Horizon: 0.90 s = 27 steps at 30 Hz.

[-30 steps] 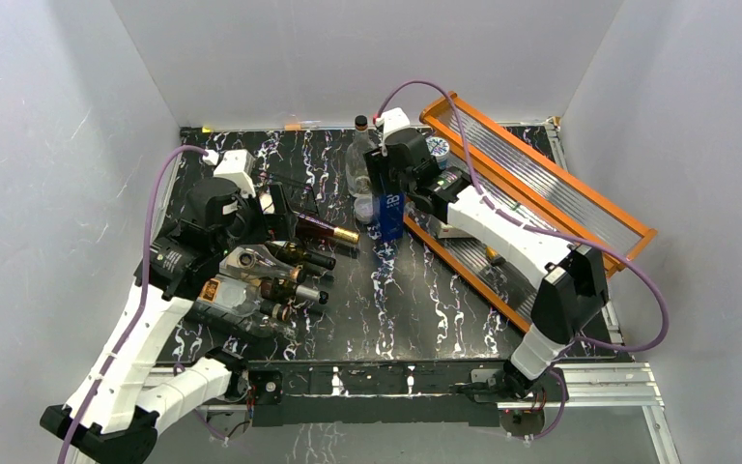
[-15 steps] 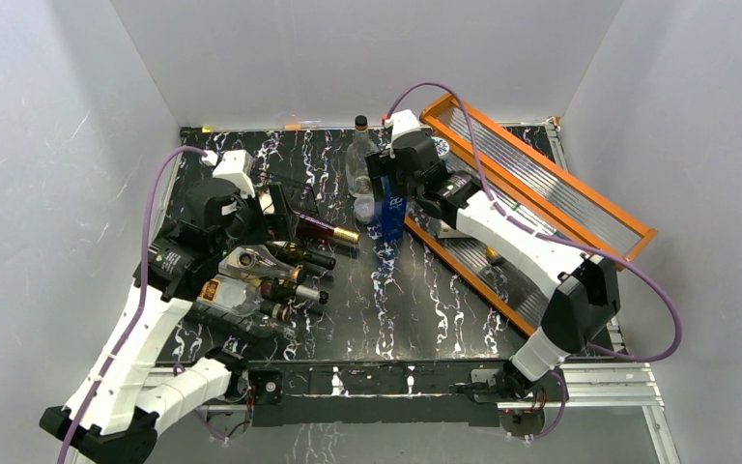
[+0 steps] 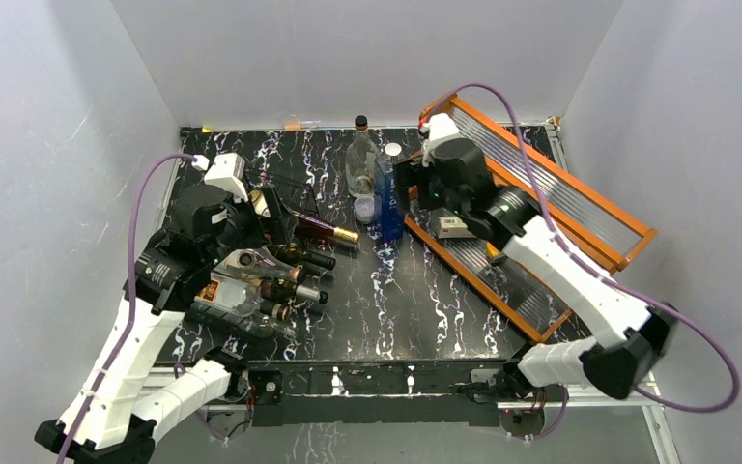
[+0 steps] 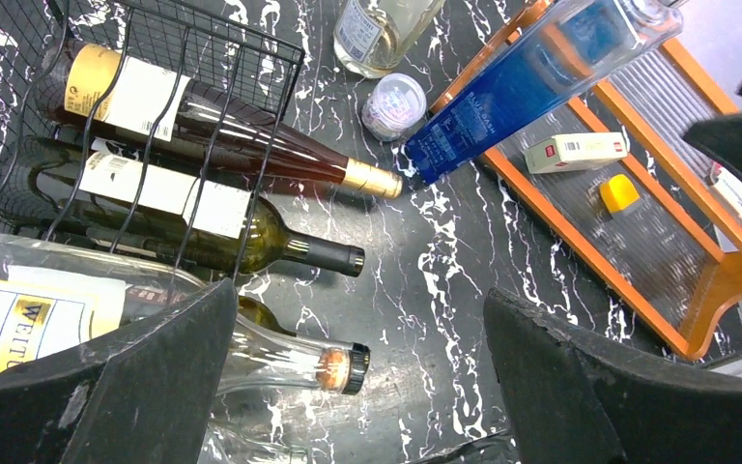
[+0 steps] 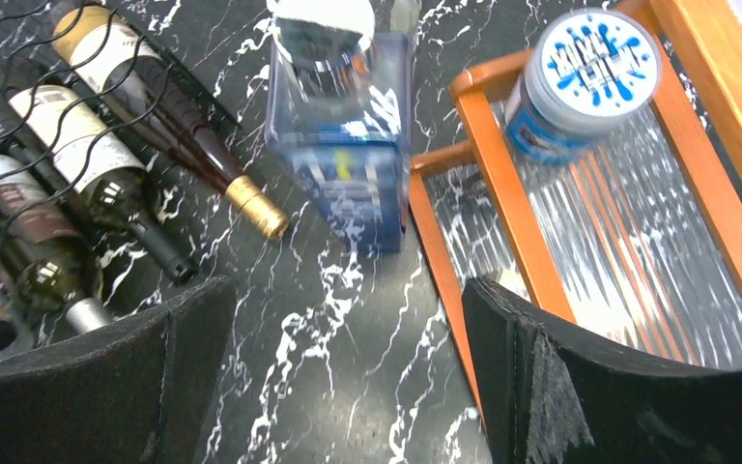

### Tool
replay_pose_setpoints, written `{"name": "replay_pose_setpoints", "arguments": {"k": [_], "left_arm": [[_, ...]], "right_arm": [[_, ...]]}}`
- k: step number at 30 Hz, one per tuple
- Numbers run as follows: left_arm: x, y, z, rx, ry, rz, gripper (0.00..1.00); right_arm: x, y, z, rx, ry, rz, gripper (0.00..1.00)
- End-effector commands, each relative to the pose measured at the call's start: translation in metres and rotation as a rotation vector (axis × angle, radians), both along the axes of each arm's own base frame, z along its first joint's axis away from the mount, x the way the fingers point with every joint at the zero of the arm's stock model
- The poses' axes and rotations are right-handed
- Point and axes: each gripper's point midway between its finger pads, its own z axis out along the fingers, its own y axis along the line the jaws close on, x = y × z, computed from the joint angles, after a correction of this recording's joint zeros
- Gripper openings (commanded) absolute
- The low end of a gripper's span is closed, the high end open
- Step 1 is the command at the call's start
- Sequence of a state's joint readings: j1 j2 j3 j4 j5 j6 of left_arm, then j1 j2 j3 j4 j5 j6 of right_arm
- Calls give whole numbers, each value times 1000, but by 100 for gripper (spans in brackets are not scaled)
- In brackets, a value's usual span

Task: Take the wine bottle off the wine rack

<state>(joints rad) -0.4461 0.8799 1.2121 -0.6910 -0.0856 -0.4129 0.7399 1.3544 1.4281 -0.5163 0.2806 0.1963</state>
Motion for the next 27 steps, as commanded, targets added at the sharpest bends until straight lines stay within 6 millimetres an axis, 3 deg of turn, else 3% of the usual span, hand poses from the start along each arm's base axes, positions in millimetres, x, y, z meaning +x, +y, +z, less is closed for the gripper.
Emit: {"name": "replay_pose_setpoints", "arguments": {"k": [1, 3, 6, 10, 16, 22, 27], "left_arm": [[-13, -1, 4, -40, -5, -19, 98], [-16, 0, 5, -42, -10, -29, 98], [-23, 4, 8, -30, -22, -33, 98], [-30, 11, 20, -23, -57, -30, 98], [-43, 22, 36, -27, -107, -10, 98], [-53, 28, 44, -38, -134, -4, 98], [-59, 32, 50, -44, -157, 5, 98]], "right_arm": [[-35, -21, 20, 103, 8, -6, 98], [-53, -19, 16, 137, 44, 51, 98], [-89, 2, 5, 204, 108, 259, 98], [-118, 26, -1, 310, 153, 364, 98], [-160, 92, -8, 406, 187, 541, 98], [-168, 162, -28, 443, 221, 570, 98], [-158, 200, -44, 377, 197, 604, 98]]}}
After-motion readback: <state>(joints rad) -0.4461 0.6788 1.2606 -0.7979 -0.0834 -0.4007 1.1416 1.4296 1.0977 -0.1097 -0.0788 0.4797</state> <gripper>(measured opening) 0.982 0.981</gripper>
